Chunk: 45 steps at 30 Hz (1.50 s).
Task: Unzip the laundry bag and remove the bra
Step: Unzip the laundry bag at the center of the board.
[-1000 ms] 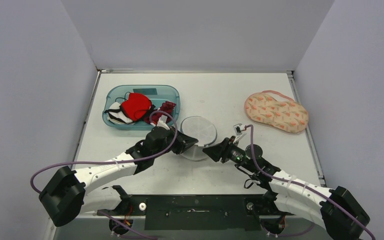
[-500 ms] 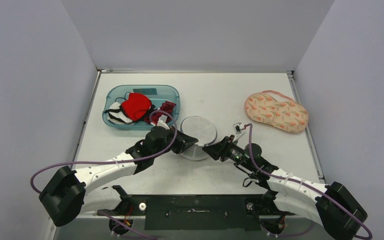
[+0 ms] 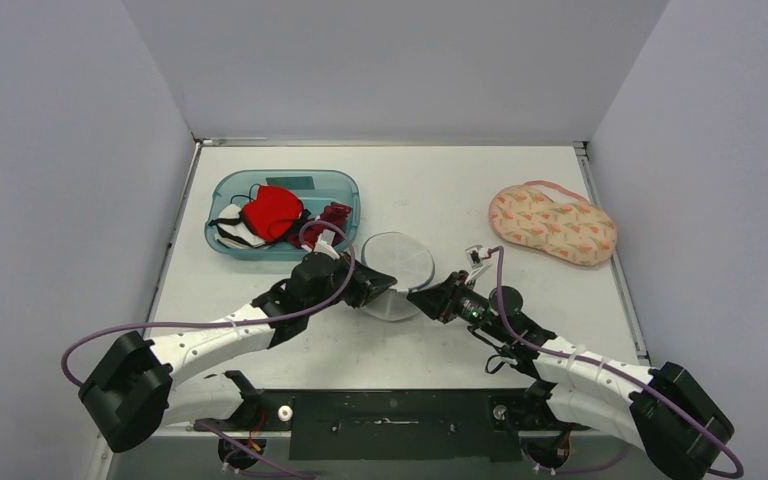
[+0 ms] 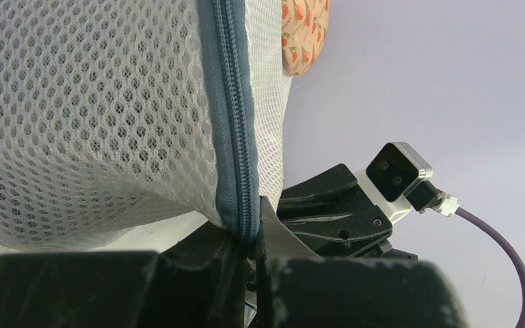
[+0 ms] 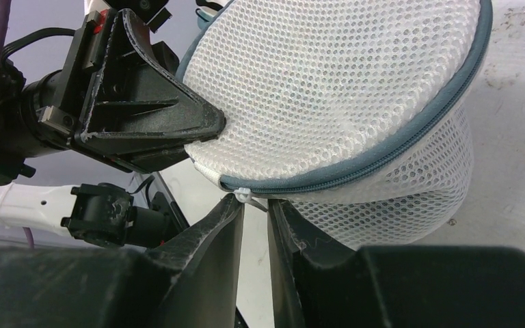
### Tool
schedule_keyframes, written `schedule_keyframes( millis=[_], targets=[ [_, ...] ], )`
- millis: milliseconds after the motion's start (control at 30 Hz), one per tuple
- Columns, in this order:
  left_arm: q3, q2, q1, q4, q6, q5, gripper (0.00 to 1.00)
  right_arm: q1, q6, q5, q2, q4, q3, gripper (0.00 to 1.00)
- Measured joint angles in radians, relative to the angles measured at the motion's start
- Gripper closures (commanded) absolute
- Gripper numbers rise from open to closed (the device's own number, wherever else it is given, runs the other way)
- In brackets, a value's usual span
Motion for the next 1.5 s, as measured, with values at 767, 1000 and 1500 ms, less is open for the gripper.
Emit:
schedule_keyframes(
  millis=[767, 1000, 1500],
  targets=[
    [-0.003, 0.000, 0.000, 0.001, 0.001, 0.004, 1.00, -0.001, -0.029, 0.006, -0.090, -0.089, 0.000, 0.95],
    [-0.010, 0.000, 0.000, 0.001, 0.005, 0.004, 1.00, -0.001, -0.069, 0.072, -0.138, -0.219, 0.014, 0.95],
    [-0.001, 0.055, 0.000, 0.008, 0.072, 0.031, 1.00, 0.005, -0.121, 0.272, -0.200, -0.455, 0.063, 0.95]
  ],
)
